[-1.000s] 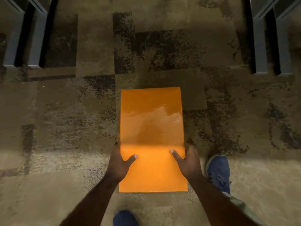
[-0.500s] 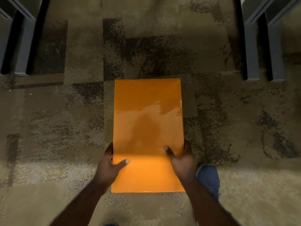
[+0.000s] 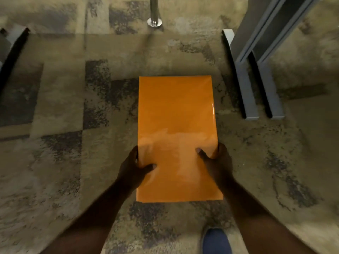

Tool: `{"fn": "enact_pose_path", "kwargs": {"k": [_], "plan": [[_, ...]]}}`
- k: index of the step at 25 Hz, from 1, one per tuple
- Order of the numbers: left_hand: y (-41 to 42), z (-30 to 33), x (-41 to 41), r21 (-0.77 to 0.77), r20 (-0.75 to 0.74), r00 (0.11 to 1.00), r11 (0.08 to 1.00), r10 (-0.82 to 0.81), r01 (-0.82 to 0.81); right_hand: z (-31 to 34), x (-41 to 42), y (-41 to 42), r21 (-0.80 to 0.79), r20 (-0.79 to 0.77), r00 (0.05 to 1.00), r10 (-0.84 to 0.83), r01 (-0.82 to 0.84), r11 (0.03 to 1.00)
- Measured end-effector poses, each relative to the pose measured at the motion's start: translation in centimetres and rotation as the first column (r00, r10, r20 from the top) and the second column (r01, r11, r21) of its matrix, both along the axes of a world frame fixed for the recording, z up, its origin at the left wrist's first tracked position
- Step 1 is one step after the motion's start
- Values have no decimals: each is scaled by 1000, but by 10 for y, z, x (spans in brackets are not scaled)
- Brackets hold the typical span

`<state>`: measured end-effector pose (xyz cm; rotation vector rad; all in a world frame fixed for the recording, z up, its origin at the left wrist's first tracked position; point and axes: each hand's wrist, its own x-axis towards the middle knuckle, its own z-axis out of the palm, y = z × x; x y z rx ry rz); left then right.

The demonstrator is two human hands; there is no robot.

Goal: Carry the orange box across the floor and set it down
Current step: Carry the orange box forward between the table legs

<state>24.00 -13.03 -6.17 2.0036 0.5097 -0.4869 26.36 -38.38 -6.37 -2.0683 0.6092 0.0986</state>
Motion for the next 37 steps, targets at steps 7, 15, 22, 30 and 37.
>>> {"fn": "enact_pose_path", "kwargs": {"k": [7,15,22,30,37], "plan": [[-39,-16,68,-9,32,997,997,-75,75,-23,74,-49,-51,-48,997,61,-64,997],[-61,-32,90,-13,14,994,994,-112,112,-47,96,-73,-25,-120,988,92,-96,995],[-69,-40,79,-46,22,1000,999,-18,19,-44,86,-82,-108,-54,971,232,-237,966],[-63,-51,64,625,143,803,682,-578,379,-33,60,-87,-662,-159,755,636,-560,499],[-61,-45,28,631,-14,737,566,-676,531,-37,2,-67,-633,-270,631,727,-685,360]]}}
